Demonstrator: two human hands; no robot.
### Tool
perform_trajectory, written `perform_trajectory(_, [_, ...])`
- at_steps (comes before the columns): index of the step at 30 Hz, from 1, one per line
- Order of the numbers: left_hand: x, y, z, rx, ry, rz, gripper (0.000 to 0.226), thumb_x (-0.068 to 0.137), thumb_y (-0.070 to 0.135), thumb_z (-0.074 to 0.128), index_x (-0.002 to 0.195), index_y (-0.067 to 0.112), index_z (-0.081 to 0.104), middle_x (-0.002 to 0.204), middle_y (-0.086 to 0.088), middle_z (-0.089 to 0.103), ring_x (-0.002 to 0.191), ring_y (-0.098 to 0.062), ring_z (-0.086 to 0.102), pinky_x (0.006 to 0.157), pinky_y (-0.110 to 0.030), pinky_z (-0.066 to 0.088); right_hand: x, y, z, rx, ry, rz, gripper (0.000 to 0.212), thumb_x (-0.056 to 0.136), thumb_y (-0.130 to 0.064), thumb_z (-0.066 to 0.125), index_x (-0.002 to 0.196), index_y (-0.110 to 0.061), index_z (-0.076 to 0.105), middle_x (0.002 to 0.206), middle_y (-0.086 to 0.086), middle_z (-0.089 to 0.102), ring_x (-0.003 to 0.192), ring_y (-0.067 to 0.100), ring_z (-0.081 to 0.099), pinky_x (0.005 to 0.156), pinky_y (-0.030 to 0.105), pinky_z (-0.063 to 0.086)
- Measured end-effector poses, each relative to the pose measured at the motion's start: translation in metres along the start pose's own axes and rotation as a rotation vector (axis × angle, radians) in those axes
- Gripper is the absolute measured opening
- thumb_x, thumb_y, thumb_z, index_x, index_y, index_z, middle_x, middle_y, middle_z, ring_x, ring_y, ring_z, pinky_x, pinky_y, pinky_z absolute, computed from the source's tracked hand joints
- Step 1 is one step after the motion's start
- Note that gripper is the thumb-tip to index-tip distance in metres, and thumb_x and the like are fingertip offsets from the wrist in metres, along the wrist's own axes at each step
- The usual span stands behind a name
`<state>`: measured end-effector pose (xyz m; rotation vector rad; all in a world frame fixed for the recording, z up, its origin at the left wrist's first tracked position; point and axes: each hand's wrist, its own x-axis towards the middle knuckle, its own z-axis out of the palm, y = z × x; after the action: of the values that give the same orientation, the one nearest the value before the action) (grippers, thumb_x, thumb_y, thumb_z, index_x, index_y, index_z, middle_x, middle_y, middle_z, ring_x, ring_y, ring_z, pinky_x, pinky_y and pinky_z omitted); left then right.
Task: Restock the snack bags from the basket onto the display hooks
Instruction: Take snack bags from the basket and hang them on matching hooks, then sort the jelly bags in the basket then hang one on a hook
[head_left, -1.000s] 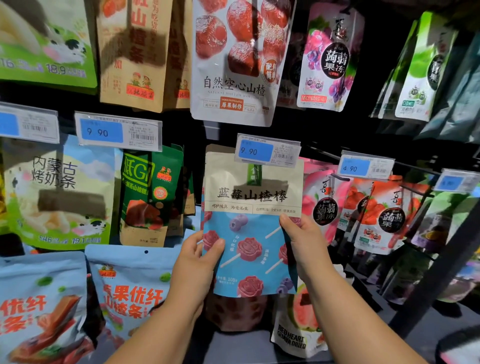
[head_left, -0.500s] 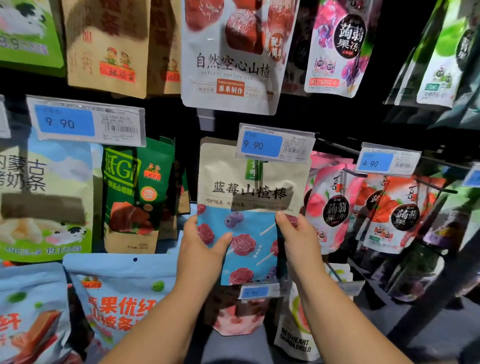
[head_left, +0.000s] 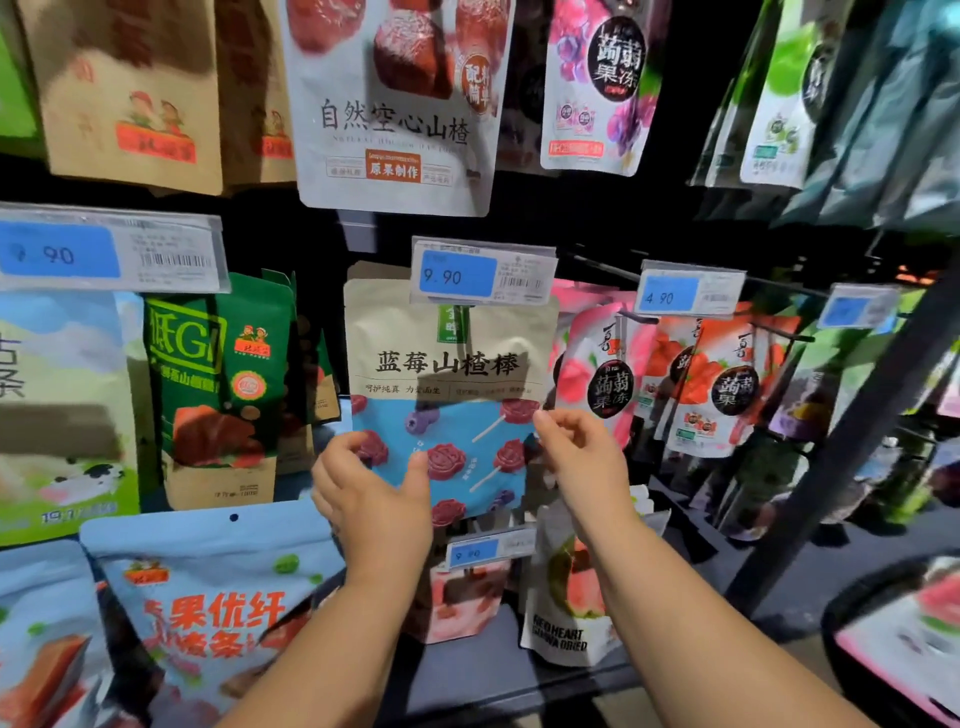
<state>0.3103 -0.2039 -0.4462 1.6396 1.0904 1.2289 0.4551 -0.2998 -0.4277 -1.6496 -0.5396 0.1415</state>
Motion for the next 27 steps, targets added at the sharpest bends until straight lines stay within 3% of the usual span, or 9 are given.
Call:
perform_trajectory(4, [-0.020,0.024,0.010,-0.031,-0.179,0.051,0.041,0.083,0.015,0.076,0.110,0.009,0.045,0.111,-0.011,0.048,0.111,-0.030,0.043,0.100,-0.039,0.032,-0.018,-0.030,-0.035,-0.078,0.014,-0.004,0.021,0.095,-0.037,0.063,0.099,-0.016,0.065,0.091,0.000,0.066,0.088,0.021,0.064,0.081,0.037,0.051])
perform_trajectory(7, [-0.040,0.045,0.031,-0.059,-0.360,0.071,0.039,0.084,0.015,0.075,0.103,0.016,0.042,0.104,-0.007,0.052,0.108,-0.035,0.053,0.099,-0.049,0.041,-0.028,-0.054,-0.067,-0.157,0.041,-0.031,0.025,0.097,-0.041,0.058,0.097,-0.016,0.064,0.089,-0.003,0.064,0.088,0.019,0.062,0.075,0.031,0.048])
perform_trajectory(13, [-0.118,0.103,0.079,-0.165,-0.813,0.055,0.029,0.089,0.020,0.070,0.105,0.014,0.045,0.095,-0.005,0.055,0.096,-0.028,0.058,0.085,-0.033,0.043,-0.060,-0.081,-0.165,-0.338,0.230,-0.040,0.021,0.096,-0.039,0.060,0.089,-0.019,0.064,0.090,-0.001,0.066,0.086,0.016,0.061,0.076,0.031,0.045])
perform_trajectory(15, [-0.152,0.119,0.091,-0.149,-0.927,0.091,0.025,0.091,0.022,0.068,0.104,0.014,0.047,0.093,-0.002,0.055,0.096,-0.026,0.057,0.087,-0.033,0.044,-0.078,-0.083,-0.205,-0.408,0.267,-0.015,0.018,0.096,-0.041,0.059,0.086,-0.025,0.062,0.086,-0.005,0.063,0.085,0.016,0.059,0.076,0.031,0.044])
perform_trajectory(17, [-0.185,0.131,0.103,-0.111,-1.029,0.156,0.023,0.092,0.027,0.066,0.104,0.018,0.049,0.098,-0.001,0.058,0.101,-0.026,0.059,0.093,-0.038,0.048,-0.098,-0.086,-0.243,-0.465,0.307,0.015,0.019,0.096,-0.039,0.059,0.080,-0.029,0.058,0.082,-0.007,0.061,0.083,0.017,0.057,0.076,0.035,0.044])
perform_trajectory(20, [-0.224,0.147,0.114,-0.071,-1.155,0.219,0.022,0.093,0.036,0.064,0.105,0.022,0.052,0.106,0.000,0.061,0.107,-0.024,0.059,0.094,-0.035,0.046,-0.128,-0.091,-0.291,-0.546,0.360,0.009,0.020,0.095,-0.035,0.061,0.085,-0.017,0.063,0.078,-0.004,0.060,0.076,0.015,0.056,0.072,0.036,0.044])
perform_trajectory(23, [-0.254,0.166,0.125,-0.026,-1.255,0.284,0.029,0.096,0.040,0.057,0.119,0.022,0.055,0.124,-0.001,0.061,0.114,-0.027,0.058,0.096,-0.038,0.047,-0.159,-0.104,-0.329,-0.647,0.404,0.024,0.011,0.094,-0.035,0.063,0.091,-0.025,0.061,0.082,-0.015,0.058,0.074,0.002,0.052,0.067,0.025,0.040])
perform_trajectory(27, [-0.289,0.196,0.132,-0.053,-1.315,0.397,0.042,0.097,0.046,0.051,0.133,0.023,0.054,0.140,-0.001,0.053,0.126,-0.022,0.050,0.103,-0.032,0.038,-0.196,-0.125,-0.374,-0.836,0.567,-0.060,0.009,0.090,-0.033,0.068,0.090,-0.031,0.059,0.086,-0.015,0.061,0.073,0.002,0.049,0.067,0.027,0.040])
